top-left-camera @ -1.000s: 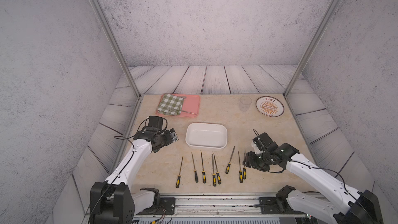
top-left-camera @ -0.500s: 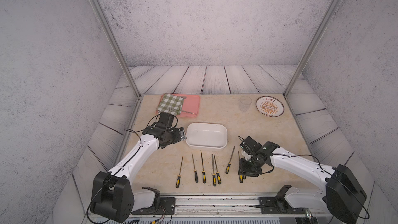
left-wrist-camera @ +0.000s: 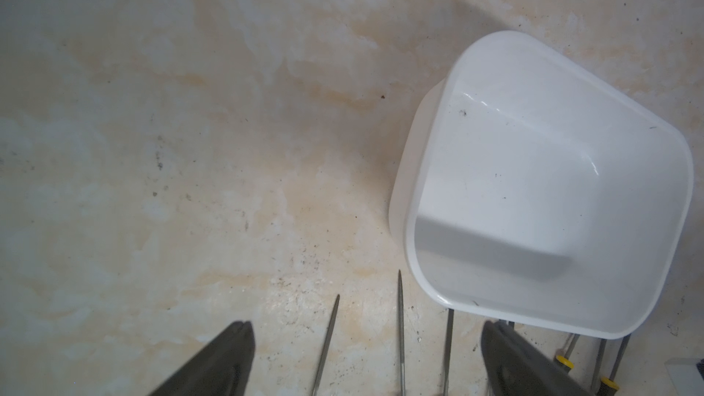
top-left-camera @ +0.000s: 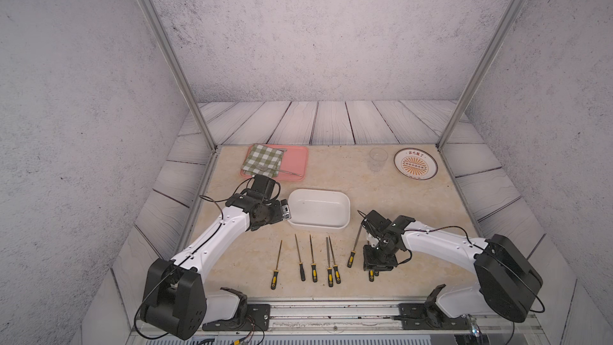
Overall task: Put the file tool into the storage box
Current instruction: Pick up the file tool from the center of the board.
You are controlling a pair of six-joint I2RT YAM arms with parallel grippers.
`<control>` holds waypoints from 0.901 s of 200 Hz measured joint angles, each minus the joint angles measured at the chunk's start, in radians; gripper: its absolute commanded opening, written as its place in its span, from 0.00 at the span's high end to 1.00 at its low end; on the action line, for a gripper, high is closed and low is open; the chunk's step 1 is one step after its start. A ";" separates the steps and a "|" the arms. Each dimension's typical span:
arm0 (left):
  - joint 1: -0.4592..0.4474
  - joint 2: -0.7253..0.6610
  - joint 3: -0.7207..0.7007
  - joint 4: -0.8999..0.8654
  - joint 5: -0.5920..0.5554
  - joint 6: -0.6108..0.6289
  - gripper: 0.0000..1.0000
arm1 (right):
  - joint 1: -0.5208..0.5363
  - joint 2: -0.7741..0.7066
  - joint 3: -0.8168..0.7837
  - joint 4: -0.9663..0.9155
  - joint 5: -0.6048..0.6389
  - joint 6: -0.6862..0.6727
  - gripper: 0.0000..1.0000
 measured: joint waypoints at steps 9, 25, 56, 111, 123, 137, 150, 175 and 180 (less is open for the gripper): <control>0.000 0.000 0.007 -0.008 -0.006 0.000 0.02 | 0.000 0.011 0.001 0.004 0.006 -0.005 0.58; 0.000 0.000 0.028 -0.019 -0.012 0.000 0.02 | 0.000 0.035 0.005 0.006 0.018 -0.015 0.60; 0.000 0.000 0.052 -0.023 -0.019 0.003 0.02 | 0.000 0.069 0.012 0.008 0.049 -0.030 0.65; 0.000 0.000 0.059 -0.042 -0.028 0.008 0.02 | 0.004 0.073 0.013 0.008 0.082 -0.053 0.85; 0.000 0.001 0.065 -0.050 -0.028 0.009 0.02 | 0.004 0.071 0.015 0.005 0.092 -0.058 0.87; 0.000 0.001 0.079 -0.061 -0.028 0.012 0.02 | 0.004 0.060 0.016 -0.004 0.107 -0.069 0.87; 0.000 0.001 0.094 -0.068 -0.030 0.013 0.02 | 0.004 0.038 0.024 -0.026 0.120 -0.082 0.86; 0.000 -0.002 0.118 -0.074 -0.036 0.011 0.02 | 0.004 -0.033 0.101 -0.092 0.150 -0.136 0.87; 0.000 -0.004 0.121 -0.075 -0.036 0.010 0.02 | 0.003 -0.045 0.127 -0.106 0.161 -0.145 0.87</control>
